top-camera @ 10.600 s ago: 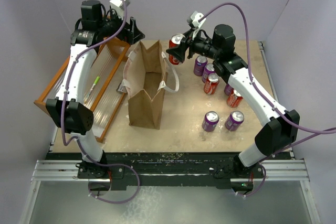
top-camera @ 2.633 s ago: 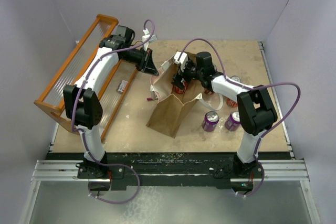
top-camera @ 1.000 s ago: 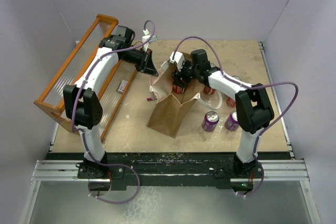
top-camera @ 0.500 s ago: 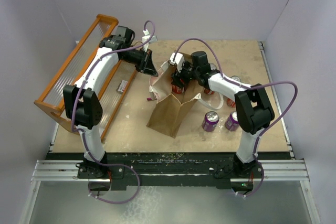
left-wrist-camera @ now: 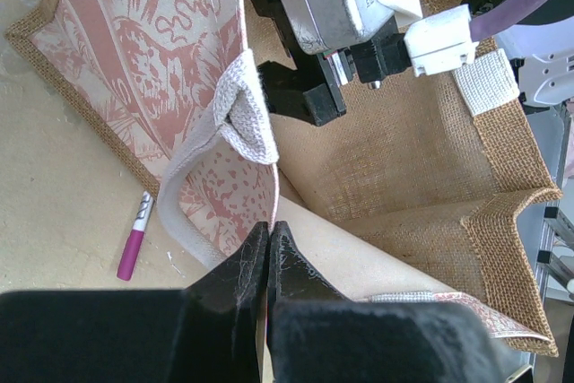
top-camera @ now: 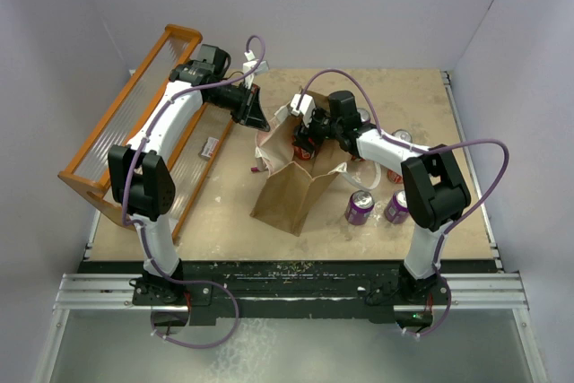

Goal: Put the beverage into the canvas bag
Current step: Place the drink in the canvas bag.

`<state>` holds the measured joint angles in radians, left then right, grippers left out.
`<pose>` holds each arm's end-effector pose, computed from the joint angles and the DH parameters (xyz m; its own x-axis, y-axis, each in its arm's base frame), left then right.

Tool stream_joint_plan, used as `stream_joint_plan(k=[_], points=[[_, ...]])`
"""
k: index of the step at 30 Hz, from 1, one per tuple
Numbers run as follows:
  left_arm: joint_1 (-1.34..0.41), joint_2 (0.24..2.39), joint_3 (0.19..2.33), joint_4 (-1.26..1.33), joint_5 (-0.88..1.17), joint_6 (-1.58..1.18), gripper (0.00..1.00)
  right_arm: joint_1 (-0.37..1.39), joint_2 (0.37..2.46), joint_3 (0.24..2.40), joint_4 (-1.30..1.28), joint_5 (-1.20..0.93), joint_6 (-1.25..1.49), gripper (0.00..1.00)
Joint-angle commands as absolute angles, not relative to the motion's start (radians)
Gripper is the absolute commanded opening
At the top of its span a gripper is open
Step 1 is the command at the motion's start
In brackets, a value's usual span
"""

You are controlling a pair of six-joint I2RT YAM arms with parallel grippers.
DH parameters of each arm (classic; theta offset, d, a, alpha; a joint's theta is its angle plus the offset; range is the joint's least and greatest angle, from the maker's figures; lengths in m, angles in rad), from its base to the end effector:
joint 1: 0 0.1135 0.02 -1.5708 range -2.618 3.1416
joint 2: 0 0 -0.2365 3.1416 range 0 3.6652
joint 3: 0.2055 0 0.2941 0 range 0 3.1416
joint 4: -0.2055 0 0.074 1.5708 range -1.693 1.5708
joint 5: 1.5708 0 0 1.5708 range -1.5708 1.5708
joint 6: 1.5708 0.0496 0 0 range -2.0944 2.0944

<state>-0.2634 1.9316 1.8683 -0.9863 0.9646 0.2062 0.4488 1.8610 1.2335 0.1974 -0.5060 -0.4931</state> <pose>0.4196 -0.1554 0.2878 -0.7083 0.3118 -0.6333 0.7034 0.3879 -0.5957 0.4064 0.2224 0.1707 0.0366 -0.4419 -0.8963 -0.8618 0.4402 -0.2522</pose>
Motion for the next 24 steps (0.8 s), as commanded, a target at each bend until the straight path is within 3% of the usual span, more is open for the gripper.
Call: stream_joint_plan(k=[1,11,24], points=[[-0.272,1.899,1.877,-0.991,0.954,0.246,0.0,0.457,1.819,1.249,0.19,-0.526,-0.508,0.37],[-0.277,1.894,1.882,-0.988,0.95,0.237,0.0,0.457,1.781,1.262,0.13,-0.525,-0.516,0.72],[-0.298,1.874,1.853,-0.96,0.896,0.183,0.0,0.457,1.716,1.274,0.131,-0.546,-0.488,0.86]])
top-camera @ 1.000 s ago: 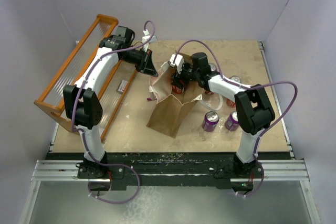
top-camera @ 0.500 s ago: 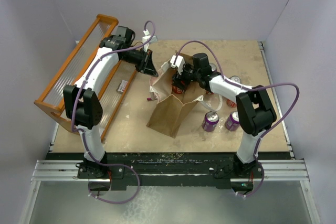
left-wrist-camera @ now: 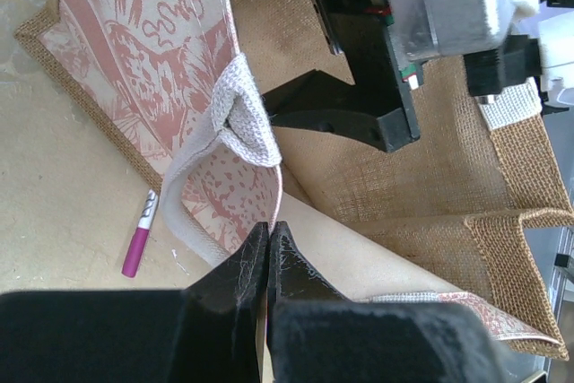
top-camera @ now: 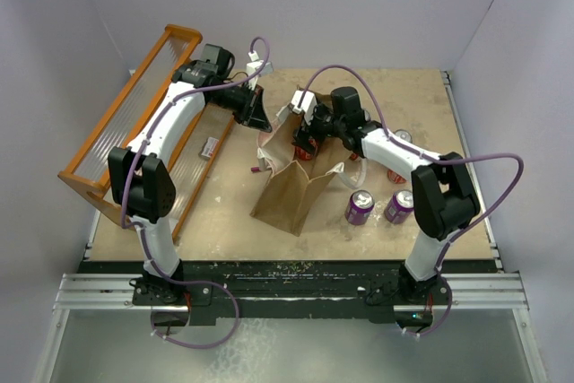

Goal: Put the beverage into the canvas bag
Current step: Place the drink in the canvas bag.

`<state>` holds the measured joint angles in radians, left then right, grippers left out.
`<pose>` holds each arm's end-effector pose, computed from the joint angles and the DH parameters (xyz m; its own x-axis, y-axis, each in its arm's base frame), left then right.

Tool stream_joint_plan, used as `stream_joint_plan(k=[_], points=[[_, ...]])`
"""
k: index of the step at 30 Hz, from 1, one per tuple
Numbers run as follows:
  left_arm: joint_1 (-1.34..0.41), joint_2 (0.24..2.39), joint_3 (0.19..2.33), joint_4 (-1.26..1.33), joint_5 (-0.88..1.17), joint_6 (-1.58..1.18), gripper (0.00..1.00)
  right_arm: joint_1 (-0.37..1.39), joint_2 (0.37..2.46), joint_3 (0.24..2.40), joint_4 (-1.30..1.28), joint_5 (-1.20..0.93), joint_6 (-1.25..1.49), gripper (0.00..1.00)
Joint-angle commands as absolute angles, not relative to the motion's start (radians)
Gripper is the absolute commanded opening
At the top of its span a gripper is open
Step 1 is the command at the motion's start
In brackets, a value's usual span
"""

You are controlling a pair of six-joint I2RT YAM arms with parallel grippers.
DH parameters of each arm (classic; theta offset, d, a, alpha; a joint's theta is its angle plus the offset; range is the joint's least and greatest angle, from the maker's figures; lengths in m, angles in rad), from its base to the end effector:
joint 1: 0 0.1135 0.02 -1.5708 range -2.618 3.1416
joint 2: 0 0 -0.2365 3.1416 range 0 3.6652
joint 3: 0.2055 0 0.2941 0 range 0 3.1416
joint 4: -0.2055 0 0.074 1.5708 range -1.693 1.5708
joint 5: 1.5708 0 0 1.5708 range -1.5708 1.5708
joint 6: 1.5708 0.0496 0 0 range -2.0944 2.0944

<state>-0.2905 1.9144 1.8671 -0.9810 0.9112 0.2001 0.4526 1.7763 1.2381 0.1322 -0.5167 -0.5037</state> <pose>0.4142 -0.1647 0.2931 -0.6916 0.3339 -0.6405 0.7182 0.4121 -0.5607 0.3974 0.2205 0.2027 0.0695 -0.4329 -0.8988 -0.8619 0.4276 -0.2726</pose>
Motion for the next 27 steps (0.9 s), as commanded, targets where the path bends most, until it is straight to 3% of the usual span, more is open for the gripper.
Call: stream_joint_plan(k=[1,13,20,27], points=[[-0.298,1.873,1.853,-0.956,0.898,0.177,0.0,0.457,1.707,1.275,0.126,-0.553,-0.487,0.86],[-0.299,1.878,1.853,-0.924,0.851,0.123,0.0,0.459,1.553,1.299,0.078,-0.615,-0.42,0.84],[-0.299,1.875,1.86,-0.912,0.842,0.113,0.0,0.45,1.454,1.442,-0.078,-0.498,-0.28,0.84],[-0.308,1.879,1.883,-0.911,0.83,0.123,0.0,0.278,1.392,1.506,-0.19,-0.417,-0.139,0.86]])
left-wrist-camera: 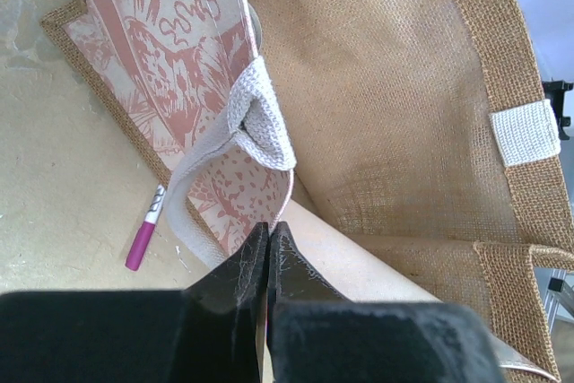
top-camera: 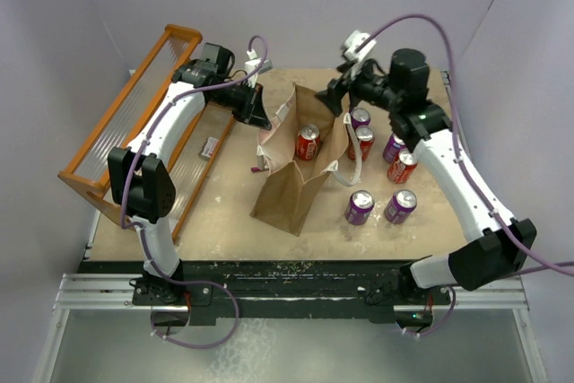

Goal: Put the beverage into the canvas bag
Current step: Place the drink in the canvas bag, then pick up the drink from the center of the board.

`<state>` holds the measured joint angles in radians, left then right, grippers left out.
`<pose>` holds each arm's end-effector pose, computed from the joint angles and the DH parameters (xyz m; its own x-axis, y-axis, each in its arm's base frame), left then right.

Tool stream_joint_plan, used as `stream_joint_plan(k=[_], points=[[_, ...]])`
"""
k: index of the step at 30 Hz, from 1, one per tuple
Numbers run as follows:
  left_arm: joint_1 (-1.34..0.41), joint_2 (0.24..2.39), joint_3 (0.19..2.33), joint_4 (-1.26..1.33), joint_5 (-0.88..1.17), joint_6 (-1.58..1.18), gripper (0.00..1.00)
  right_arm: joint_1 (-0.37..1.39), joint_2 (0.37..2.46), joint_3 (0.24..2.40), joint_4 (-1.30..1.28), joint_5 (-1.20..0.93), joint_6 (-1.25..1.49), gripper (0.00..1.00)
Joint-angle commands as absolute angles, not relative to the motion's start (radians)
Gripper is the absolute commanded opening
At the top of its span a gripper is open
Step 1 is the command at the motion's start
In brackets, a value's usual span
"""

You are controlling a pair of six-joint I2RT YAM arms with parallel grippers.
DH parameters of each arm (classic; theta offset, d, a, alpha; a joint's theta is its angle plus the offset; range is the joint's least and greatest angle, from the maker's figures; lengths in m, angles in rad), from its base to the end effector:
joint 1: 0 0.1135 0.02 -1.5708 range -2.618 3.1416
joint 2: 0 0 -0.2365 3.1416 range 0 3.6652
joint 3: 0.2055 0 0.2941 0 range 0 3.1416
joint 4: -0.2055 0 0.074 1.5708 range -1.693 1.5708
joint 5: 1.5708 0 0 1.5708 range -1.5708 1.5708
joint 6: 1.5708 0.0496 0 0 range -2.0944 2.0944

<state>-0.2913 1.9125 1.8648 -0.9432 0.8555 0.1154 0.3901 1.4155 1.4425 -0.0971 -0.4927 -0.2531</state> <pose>0.4184 -0.1646 0.2934 -0.7286 0.2973 -0.6170 0.6729 0.4784 -0.5642 0.3490 0.1689 0.4067 0.1305 -0.1849 -0.9741 -0.7631 0.6085 -0.2177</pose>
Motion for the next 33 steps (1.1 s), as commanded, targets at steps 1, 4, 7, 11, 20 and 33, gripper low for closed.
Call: stream_joint_plan(k=[1,4,7,11,20,33], points=[[-0.31,1.879,1.886,-0.911,0.829,0.125,0.0,0.247,1.399,1.514,-0.228,-0.405,-0.134,0.86],[-0.317,1.879,1.887,-0.913,0.825,0.134,0.0,0.17,1.405,1.491,-0.294,-0.367,-0.132,0.86],[-0.317,1.879,1.885,-0.914,0.831,0.134,0.0,0.115,1.412,1.447,-0.326,-0.328,-0.132,0.87],[-0.318,1.886,1.894,-0.911,0.836,0.134,0.0,0.089,1.473,1.441,-0.397,-0.295,-0.13,0.89],[-0.318,1.88,1.895,-0.911,0.839,0.134,0.0,0.087,1.599,1.417,-0.45,-0.303,-0.117,0.89],[-0.318,1.868,1.888,-0.911,0.835,0.139,0.0,0.117,1.676,1.375,-0.474,-0.264,-0.15,0.91]])
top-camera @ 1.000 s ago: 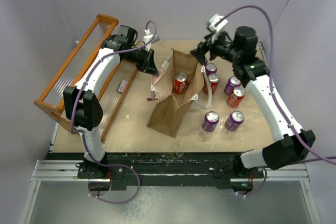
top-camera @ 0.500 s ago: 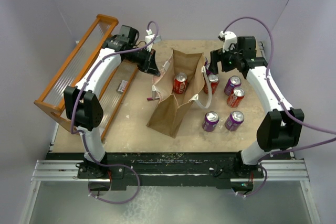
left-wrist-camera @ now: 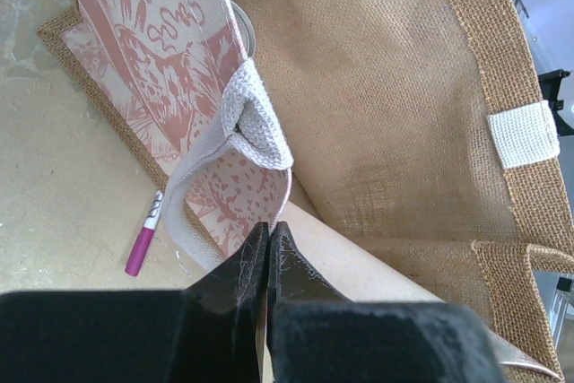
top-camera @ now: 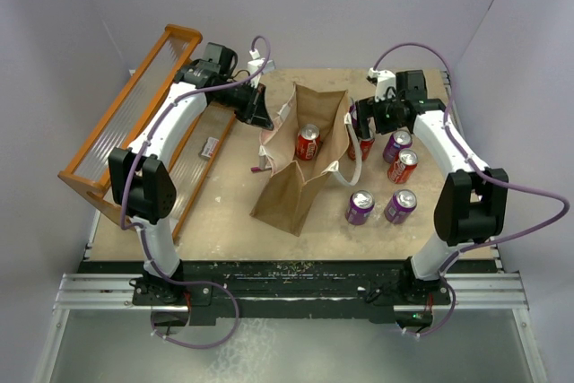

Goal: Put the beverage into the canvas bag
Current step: Pick up the drink from the center of the board.

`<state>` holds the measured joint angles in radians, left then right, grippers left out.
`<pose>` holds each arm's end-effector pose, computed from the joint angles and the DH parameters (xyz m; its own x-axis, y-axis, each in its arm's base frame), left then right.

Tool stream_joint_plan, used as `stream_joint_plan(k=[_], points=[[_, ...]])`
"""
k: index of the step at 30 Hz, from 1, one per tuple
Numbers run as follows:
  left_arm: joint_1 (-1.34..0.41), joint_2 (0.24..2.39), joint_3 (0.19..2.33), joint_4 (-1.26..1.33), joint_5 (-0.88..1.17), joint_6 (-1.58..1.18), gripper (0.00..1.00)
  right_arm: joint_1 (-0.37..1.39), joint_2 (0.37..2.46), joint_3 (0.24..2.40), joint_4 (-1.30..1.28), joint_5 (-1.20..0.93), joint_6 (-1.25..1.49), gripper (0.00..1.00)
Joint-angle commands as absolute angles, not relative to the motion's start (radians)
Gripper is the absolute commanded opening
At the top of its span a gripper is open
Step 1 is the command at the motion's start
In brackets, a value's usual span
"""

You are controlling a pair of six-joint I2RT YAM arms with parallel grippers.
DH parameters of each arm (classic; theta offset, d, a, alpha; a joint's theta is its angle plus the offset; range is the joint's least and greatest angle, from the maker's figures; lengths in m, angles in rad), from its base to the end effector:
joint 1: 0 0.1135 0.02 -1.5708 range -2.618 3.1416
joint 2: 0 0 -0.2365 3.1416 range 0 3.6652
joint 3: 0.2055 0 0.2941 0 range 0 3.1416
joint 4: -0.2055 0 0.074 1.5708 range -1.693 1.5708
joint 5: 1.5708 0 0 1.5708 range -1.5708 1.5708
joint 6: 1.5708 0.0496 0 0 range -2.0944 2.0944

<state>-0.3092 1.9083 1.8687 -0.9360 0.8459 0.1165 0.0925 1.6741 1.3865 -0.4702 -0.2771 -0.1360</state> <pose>0.4157 -0.1718 0.2967 -0.7135 0.3088 -0.6289 0.6892 0.4712 -0.5505 0.4228 0.0528 0.2410 -0.6392 -0.1903 -0.7451 -0.3768 0.9221 0.0878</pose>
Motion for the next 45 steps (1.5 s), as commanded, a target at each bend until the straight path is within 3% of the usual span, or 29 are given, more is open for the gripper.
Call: stream_joint_plan(k=[1,12,21,31,38,43,45], points=[[-0.318,1.868,1.889,-0.911,0.836,0.139,0.0,0.124,1.68,1.373,-0.474,-0.265,-0.151,0.91],[-0.323,1.861,1.893,-0.911,0.837,0.14,0.0,0.157,1.768,1.4,-0.444,-0.164,-0.158,0.9],[-0.325,1.864,1.899,-0.916,0.834,0.147,0.0,0.158,1.825,1.452,-0.453,-0.161,-0.164,0.79],[-0.328,1.882,1.915,-0.917,0.836,0.151,0.0,0.158,1.78,1.459,-0.47,-0.155,-0.165,0.85],[-0.33,1.884,1.917,-0.919,0.834,0.157,0.0,0.158,1.751,1.446,-0.499,-0.165,-0.169,0.78],[-0.334,1.888,1.92,-0.919,0.833,0.158,0.0,0.158,1.751,1.44,-0.496,-0.178,-0.169,0.64],[-0.337,1.891,1.925,-0.919,0.834,0.157,0.0,0.158,1.753,1.441,-0.491,-0.179,-0.17,0.65]])
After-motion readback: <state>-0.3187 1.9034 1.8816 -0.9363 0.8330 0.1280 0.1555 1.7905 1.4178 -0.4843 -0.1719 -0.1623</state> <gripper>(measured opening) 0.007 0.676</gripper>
